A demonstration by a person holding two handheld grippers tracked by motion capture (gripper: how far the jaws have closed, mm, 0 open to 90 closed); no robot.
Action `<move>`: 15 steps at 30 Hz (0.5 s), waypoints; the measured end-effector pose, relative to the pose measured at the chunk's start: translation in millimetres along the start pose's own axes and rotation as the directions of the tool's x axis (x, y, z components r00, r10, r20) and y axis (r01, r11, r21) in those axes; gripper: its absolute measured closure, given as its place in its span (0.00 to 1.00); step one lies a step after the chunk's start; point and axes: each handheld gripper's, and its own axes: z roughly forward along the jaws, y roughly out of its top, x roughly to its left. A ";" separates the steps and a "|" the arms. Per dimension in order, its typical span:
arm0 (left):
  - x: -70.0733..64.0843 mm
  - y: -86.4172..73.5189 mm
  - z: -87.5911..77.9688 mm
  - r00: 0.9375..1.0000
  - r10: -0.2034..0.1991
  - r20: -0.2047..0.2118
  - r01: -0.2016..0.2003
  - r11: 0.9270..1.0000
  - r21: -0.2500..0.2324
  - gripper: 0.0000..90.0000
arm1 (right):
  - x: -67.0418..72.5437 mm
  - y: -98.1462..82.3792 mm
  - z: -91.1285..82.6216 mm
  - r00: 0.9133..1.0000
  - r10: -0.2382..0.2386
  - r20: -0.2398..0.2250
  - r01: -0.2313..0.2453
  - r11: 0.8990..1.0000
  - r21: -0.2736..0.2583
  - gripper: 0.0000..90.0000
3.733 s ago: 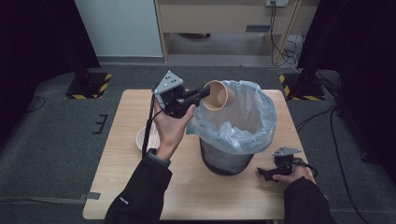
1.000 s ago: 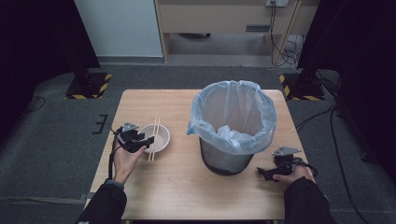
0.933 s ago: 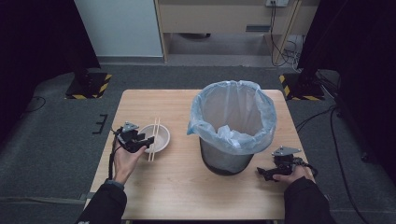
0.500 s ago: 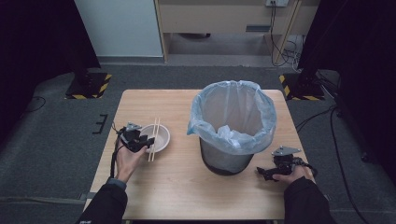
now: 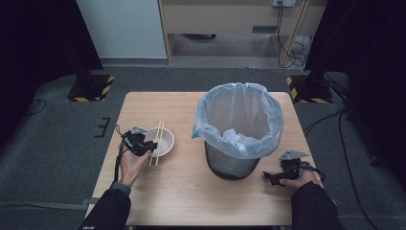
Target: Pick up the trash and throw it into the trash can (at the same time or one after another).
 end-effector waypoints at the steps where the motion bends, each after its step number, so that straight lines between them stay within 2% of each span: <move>1: 0.0 0.0 0.0 1.000 0.000 0.000 0.000 1.000 0.000 0.84 | 0.0 0.0 0.0 1.000 0.000 0.000 0.000 1.000 0.000 0.01; 8: 2.8 0.6 -3.0 1.000 -0.015 0.001 0.015 1.000 0.018 0.94 | 0.0 -0.1 0.0 1.000 0.000 -0.002 0.000 1.000 -0.001 0.01; 15: 5.1 0.4 -4.6 1.000 -0.024 0.004 0.024 0.999 0.026 0.95 | 0.0 -0.1 0.2 1.000 0.000 -0.001 0.000 1.000 -0.002 0.01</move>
